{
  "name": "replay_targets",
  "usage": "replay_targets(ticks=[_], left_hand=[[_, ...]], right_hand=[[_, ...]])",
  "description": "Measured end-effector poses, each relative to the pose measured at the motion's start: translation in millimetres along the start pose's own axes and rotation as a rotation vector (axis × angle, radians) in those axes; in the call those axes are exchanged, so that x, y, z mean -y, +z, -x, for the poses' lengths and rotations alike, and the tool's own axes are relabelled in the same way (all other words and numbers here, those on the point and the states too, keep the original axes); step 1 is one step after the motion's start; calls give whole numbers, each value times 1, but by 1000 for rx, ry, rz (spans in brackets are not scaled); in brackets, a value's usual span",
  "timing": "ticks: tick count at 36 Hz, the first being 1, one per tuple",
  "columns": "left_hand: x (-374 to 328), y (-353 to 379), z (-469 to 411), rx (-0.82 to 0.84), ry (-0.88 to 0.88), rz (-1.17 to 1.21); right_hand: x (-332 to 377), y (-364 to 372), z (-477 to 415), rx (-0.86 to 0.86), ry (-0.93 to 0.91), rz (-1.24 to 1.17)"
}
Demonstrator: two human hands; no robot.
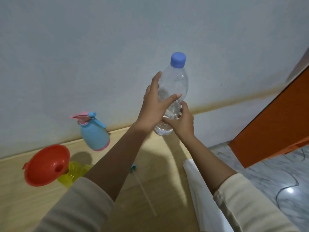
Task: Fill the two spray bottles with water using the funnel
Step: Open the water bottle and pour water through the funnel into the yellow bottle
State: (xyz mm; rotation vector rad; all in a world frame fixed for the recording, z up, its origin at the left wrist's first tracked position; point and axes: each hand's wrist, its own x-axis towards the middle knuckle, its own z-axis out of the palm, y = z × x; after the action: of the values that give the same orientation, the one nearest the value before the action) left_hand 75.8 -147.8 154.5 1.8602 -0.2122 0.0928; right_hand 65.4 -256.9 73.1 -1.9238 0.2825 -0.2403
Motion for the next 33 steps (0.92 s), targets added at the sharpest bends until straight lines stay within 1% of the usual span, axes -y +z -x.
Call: replay_targets(ticks=[6,11,23,26,28,31,33], left_hand=[[-13,-16,54,0,21,45],[-20,-29,102,38,20,80],[-14,-41,189,80,0,135],[-14,-42,200,102,2,143],[-14,-43,206,121,13,140],[-15,-49,209,154,38,121],[-16,-57,205,214,53,77]], right_hand=[[4,-4,60,-64,4,-10],[5,-8,117,-82,29,32],[-1,-16,216,-141,78,101],[0,-20,231,-135,72,116],[1,-23,237,-100,67,115],[10,-32,240,-25,56,51],[21,-38,240,-7,15,-7]])
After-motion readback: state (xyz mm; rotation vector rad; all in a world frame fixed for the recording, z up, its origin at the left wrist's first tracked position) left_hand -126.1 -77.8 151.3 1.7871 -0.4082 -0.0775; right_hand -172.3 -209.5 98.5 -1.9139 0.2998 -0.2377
